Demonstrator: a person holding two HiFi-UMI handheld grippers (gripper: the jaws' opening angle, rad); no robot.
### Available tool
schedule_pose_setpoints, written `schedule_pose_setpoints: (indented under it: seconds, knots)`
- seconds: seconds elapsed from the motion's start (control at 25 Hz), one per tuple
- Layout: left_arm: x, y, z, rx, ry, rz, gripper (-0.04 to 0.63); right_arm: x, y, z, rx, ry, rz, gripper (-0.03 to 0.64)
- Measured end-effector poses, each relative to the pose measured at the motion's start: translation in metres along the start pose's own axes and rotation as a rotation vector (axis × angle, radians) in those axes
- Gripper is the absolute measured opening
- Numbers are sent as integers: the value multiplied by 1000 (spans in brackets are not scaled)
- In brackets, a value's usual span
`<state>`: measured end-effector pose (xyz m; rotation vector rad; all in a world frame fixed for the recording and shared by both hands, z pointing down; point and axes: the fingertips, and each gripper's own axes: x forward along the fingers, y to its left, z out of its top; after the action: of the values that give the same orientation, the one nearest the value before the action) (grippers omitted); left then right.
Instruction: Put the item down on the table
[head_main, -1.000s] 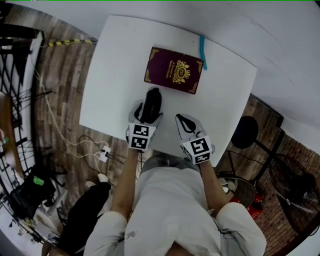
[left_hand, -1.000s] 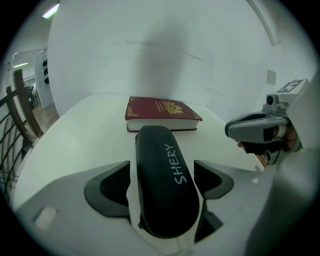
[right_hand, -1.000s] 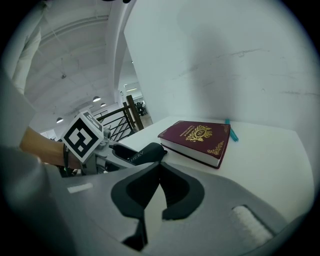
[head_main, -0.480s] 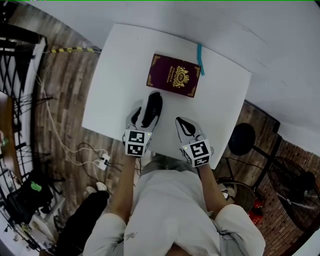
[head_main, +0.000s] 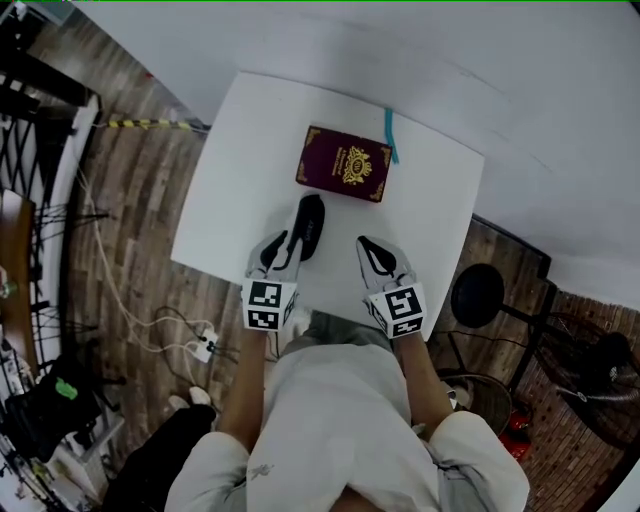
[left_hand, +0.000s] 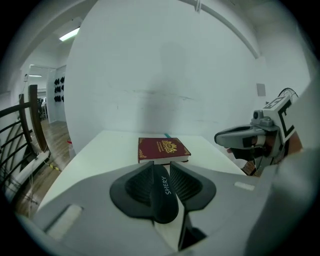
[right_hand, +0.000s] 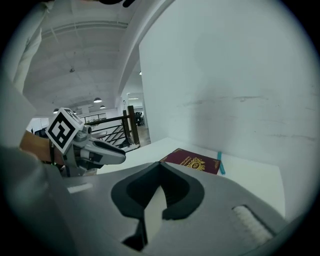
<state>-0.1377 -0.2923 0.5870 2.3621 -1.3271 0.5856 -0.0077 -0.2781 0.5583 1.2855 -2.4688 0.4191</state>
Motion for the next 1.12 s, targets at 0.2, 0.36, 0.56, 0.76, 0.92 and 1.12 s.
schedule_pose_setpoints:
  seconds: [0.2, 0.36, 0.56, 0.76, 0.92, 1.12]
  knots:
    - [-28, -18, 12, 1, -76, -31, 70, -18, 9, 9, -3, -30, -21, 3]
    - [-46, -28, 21, 5, -138, -32, 27, -30, 18, 14, 30, -67, -35, 3]
    - [-63, -34, 34, 12, -216, -31, 11, -43, 28, 26, 34, -125, -55, 3]
    - [-77, -35, 50, 35, -285, -24, 11, -55, 34, 46, 22, -198, -81, 3]
    - [-83, -36, 59, 56, -329, -15, 11, -62, 36, 54, 11, -226, -99, 3]
    - [-90, -36, 66, 61, -363, -13, 11, -68, 39, 60, 9, -244, -120, 3]
